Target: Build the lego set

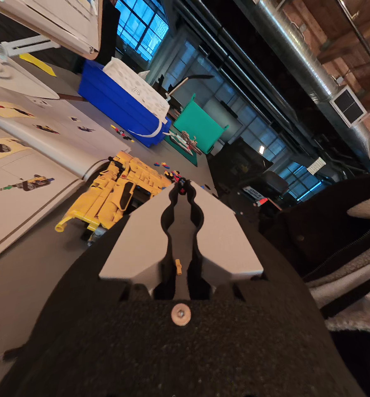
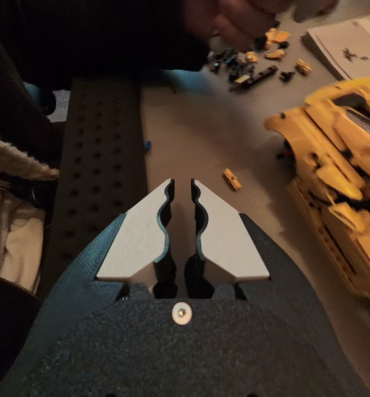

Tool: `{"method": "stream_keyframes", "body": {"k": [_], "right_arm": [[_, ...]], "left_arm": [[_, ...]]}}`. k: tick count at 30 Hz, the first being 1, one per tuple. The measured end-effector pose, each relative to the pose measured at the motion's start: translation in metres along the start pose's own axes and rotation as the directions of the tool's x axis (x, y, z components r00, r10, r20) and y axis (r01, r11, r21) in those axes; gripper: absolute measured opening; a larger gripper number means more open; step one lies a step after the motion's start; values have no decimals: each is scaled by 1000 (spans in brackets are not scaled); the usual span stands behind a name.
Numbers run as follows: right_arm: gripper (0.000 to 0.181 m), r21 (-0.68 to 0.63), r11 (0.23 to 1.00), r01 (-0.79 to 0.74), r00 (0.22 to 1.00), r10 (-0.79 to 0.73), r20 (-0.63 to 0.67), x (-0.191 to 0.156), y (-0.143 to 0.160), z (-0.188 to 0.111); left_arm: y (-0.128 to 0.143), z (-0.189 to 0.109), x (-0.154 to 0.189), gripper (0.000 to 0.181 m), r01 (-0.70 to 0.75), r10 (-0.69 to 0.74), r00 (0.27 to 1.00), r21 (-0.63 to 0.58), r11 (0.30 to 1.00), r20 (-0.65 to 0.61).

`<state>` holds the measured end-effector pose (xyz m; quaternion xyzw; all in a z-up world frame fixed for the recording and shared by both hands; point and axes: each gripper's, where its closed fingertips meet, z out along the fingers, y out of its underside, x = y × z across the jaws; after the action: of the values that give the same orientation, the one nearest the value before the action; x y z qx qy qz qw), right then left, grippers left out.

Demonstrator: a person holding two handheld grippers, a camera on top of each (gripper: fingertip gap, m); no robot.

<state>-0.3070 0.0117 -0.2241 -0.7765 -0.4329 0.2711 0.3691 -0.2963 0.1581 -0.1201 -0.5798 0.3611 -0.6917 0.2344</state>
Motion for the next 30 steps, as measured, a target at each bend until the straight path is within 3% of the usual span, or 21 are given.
{"method": "stream_keyframes", "body": {"k": [3, 10, 15, 22, 25, 30], "right_arm": [[15, -57, 993, 100, 995, -99, 8, -4, -4, 14], [17, -119, 950, 288, 949, -266, 171, -24, -15, 50], [16, -150, 937, 314, 928, -269, 259, -35, -21, 68], [20, -189, 911, 367, 928, -344, 143, -23, -11, 74], [13, -180, 902, 393, 919, -390, 54, -12, -11, 71], [13, -169, 915, 367, 930, -358, 80, -11, -6, 64]], "left_arm": [[0, 1, -3, 7, -2, 2, 1000, 8, 1000, 10], [-1, -1, -9, 7, -30, 29, 999, 19, 999, 38], [-2, -2, -9, 7, -55, 54, 997, 14, 998, 56], [-5, -2, -2, 7, -44, 44, 999, 28, 999, 28], [-5, -1, 0, 7, -55, 54, 998, 23, 998, 29], [-5, -2, -2, 7, -50, 49, 998, 26, 998, 31]]}}
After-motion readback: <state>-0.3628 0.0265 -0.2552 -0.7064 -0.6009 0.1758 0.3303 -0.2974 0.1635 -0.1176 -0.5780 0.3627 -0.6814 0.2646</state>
